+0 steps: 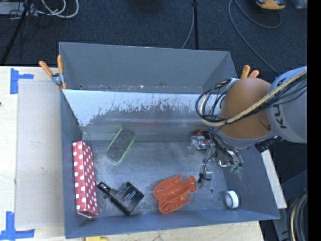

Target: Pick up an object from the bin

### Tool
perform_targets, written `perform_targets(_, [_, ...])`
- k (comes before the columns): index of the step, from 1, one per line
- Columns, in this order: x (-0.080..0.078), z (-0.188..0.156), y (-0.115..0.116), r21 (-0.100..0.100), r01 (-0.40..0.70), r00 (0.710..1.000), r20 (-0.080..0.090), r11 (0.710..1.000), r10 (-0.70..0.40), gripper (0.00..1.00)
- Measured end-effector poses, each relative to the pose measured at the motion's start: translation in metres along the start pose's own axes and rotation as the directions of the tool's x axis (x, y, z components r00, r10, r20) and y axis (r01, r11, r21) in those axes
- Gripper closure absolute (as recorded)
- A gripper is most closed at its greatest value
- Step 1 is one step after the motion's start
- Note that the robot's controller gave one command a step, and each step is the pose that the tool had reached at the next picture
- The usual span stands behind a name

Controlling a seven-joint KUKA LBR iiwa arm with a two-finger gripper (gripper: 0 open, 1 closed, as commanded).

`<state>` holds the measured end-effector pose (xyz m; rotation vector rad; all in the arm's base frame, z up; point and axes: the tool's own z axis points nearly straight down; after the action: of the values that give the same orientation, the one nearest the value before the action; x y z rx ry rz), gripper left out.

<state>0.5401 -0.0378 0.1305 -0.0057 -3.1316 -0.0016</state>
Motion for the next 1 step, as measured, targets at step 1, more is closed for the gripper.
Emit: perform_targets(1, [-0.0018,-0.0043,0.0001,0.0,0.001,1.0,0.008,1.0,-0.001,0.0])
